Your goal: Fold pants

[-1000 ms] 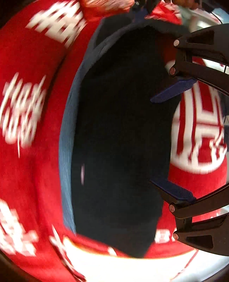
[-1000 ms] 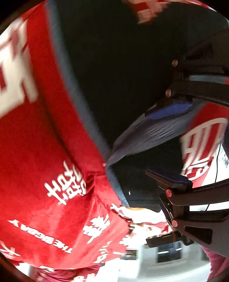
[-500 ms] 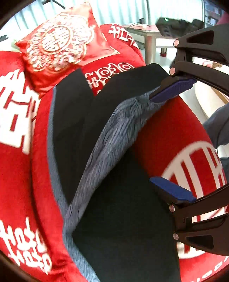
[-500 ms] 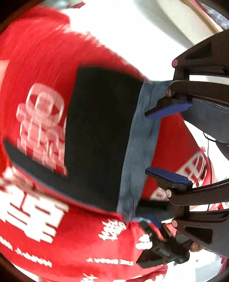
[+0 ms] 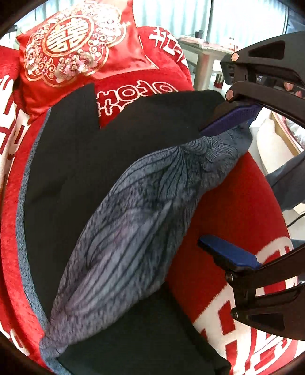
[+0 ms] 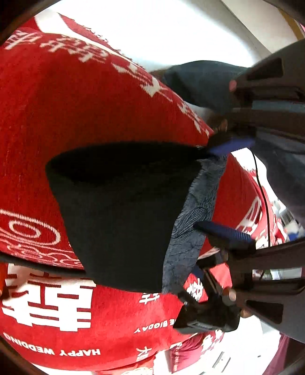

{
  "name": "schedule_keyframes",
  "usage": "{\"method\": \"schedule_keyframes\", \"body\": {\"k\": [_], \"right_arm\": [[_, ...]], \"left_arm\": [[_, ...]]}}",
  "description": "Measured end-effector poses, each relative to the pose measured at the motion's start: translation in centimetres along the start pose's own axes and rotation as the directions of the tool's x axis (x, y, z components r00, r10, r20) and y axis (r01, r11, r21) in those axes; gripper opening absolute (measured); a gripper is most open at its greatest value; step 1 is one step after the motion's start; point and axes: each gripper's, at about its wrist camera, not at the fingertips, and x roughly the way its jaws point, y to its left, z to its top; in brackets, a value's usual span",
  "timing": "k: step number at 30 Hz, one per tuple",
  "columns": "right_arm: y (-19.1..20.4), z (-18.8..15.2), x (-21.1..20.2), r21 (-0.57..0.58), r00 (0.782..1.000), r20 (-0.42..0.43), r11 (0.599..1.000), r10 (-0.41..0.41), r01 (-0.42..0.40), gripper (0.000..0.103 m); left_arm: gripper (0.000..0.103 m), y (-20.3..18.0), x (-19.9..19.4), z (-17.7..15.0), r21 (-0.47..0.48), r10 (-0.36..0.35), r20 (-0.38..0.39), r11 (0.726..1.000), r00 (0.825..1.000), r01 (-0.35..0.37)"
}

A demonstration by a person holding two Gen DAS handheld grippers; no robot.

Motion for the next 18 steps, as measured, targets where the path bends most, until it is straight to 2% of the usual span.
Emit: {"method": "schedule_keyframes", "body": {"k": [1,2,3,4,6,9,14,16,17,18], "right_arm": [[0.3,0.2,-0.1,0.0,1.0,-0.016,1.0,0.011,-0.011,0.007],[0.8,0.3,-0.5,-0.005,1.0,-0.015,1.0,0.02,-0.02,0.007],[1.6,0.5,-1.1,-0.018,0.999,-0.013,0.999,0.036,-0.036,0.007],[2.8,0.7,-1.9,-0.041,0.999,-0.011,0.998,0.049,-0.05,0.007],[4.8,1.4,-3.5,-0.083,0.997,-0.007,0.994,0.076,-0.076,0.007],[8.7,4.1,-5.3,-0.146,0.993,0.007,0.983,0.117,-0.115,0.007],[15.1,11.7,-6.7,-0.235,0.989,0.011,0.962,0.149,-0.142,0.007],[17.4,15.5,-6.4,-0.26,0.992,0.009,0.958,0.126,-0.12,0.007],[18.4,17.2,-6.0,-0.268,0.994,0.008,0.958,0.106,-0.1,0.008],[19.6,19.5,-5.5,-0.285,0.997,0.008,0.956,0.077,-0.071,0.008]], "left_arm": [[0.079,-0.2,-0.1,0.1,0.0,-0.004,0.005,1.0,1.0,0.004],[0.056,-0.4,-0.2,0.3,-0.001,-0.013,0.005,1.0,1.0,0.013],[0.043,-0.8,-0.3,0.6,0.004,-0.028,-0.008,1.0,1.0,0.028],[0.043,-1.2,-0.5,0.9,0.009,-0.029,-0.008,1.0,1.0,0.029],[0.043,-2.1,-1.2,1.7,0.027,-0.029,0.013,0.999,1.0,0.028],[0.043,-3.6,-3.2,3.8,0.049,-0.045,0.062,0.998,0.997,0.042],[0.045,-5.0,-5.4,8.8,0.047,-0.033,0.155,0.999,0.987,0.026],[0.065,-5.4,-6.0,11.4,0.052,0.005,0.2,0.999,0.98,-0.016],[0.078,-5.6,-6.3,12.4,0.058,0.018,0.229,0.998,0.973,-0.032],[0.08,-5.8,-6.7,13.2,0.069,0.028,0.257,0.996,0.966,-0.047]]}}
